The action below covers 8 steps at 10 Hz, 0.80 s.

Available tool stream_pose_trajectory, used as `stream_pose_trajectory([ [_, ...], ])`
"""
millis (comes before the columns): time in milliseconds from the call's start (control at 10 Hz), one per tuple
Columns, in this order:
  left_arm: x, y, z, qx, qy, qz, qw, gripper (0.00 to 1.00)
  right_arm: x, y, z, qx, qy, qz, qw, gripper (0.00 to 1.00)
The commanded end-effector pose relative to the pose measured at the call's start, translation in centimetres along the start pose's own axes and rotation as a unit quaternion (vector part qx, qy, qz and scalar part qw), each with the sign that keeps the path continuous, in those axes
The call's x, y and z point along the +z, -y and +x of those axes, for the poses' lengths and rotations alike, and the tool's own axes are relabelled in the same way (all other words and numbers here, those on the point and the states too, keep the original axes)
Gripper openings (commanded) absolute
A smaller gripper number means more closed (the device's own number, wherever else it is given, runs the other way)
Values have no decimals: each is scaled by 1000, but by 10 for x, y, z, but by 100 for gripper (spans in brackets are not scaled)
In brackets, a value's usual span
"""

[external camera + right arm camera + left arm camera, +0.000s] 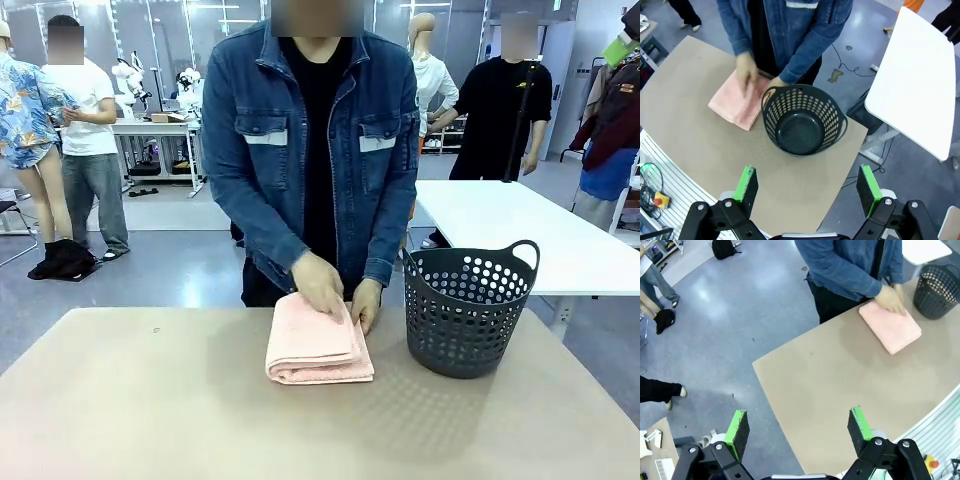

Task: Fold the towel.
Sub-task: Pick up the 100 cm Hotel Towel and place it on the left side of the table.

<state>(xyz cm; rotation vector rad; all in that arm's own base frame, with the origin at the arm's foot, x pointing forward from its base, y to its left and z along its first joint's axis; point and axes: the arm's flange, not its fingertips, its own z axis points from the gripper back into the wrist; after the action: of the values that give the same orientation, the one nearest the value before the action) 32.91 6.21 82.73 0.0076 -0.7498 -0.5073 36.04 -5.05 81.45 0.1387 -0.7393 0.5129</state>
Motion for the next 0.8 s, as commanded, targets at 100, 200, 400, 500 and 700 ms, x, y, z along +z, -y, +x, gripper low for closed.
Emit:
stream_pose_trajectory([
  [100, 2, 1, -1, -1, -7, -1, 1000, 100, 2, 0, -1, 2, -2, -1, 1000, 100],
  [200, 2, 1, -1, -1, -7, -1, 1000, 100, 2, 0, -1, 2, -2, -1, 1000, 100],
  [400, 2, 1, -1, -1, -7, -1, 1000, 100, 2, 0, -1, 2, -2, -1, 1000, 100],
  [500, 2, 1, -1, -1, -7, -1, 1000, 100, 2, 0, -1, 2, -2, -1, 1000, 100],
  [700, 2, 1, -1, -1, -7, -1, 1000, 100, 2, 0, -1, 2, -2, -1, 1000, 100],
])
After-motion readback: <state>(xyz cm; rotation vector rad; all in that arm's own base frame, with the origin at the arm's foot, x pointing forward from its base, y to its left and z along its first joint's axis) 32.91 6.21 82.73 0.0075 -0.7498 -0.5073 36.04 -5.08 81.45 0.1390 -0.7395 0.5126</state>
